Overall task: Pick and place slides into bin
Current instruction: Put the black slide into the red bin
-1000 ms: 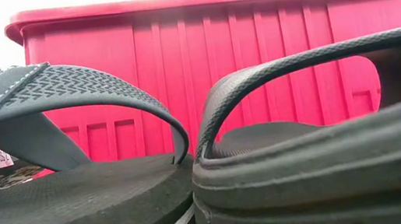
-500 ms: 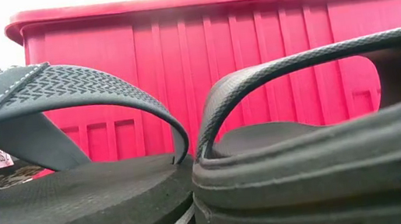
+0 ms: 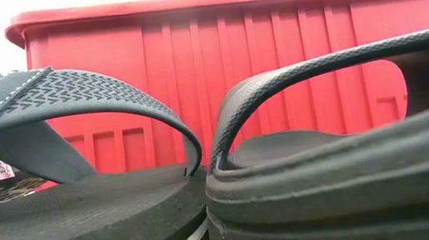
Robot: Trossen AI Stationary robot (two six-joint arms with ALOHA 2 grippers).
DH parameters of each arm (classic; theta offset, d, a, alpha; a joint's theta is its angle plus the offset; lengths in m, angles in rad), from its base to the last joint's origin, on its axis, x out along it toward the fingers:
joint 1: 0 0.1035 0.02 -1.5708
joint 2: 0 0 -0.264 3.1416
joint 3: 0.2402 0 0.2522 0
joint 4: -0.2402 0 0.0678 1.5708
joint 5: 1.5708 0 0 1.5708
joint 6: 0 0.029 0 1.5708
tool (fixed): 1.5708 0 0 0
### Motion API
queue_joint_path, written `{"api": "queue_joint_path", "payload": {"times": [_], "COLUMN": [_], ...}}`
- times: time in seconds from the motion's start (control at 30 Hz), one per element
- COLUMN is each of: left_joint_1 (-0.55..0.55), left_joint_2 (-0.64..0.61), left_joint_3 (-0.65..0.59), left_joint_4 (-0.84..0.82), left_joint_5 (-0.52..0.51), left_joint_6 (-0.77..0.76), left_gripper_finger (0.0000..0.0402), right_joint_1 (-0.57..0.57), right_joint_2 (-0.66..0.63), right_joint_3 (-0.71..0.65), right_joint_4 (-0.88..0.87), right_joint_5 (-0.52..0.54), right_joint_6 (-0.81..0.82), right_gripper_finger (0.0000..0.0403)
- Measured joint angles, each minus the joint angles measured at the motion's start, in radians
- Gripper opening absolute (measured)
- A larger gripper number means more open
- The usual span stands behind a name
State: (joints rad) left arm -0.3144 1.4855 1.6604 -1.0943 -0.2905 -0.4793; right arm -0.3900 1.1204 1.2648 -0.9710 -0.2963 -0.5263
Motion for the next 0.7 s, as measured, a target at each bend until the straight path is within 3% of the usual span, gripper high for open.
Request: {"api": "queue_joint_path", "payload": {"times": [0.23,0.7], "left_joint_1": [0.001,0.001], "left_joint_2": [0.000,0.000], "left_joint_3": [0.000,0.000], "left_joint_4": [0.000,0.000], "left_joint_5": [0.000,0.000], "left_joint_6": [-0.005,-0.018], "left_gripper_finger": [0.0154,0.0154], "right_joint_1": [-0.130,-0.227], "right_joint_2": [0.042,0.043], "right_joint_3": [-0.005,-0.184], "right_joint_4": [-0.165,-0.121], "right_joint_5": [-0.018,-0.028], "right_joint_6": [-0.175,-0.273], "right_gripper_finger": [0.0005,0.0006]}}
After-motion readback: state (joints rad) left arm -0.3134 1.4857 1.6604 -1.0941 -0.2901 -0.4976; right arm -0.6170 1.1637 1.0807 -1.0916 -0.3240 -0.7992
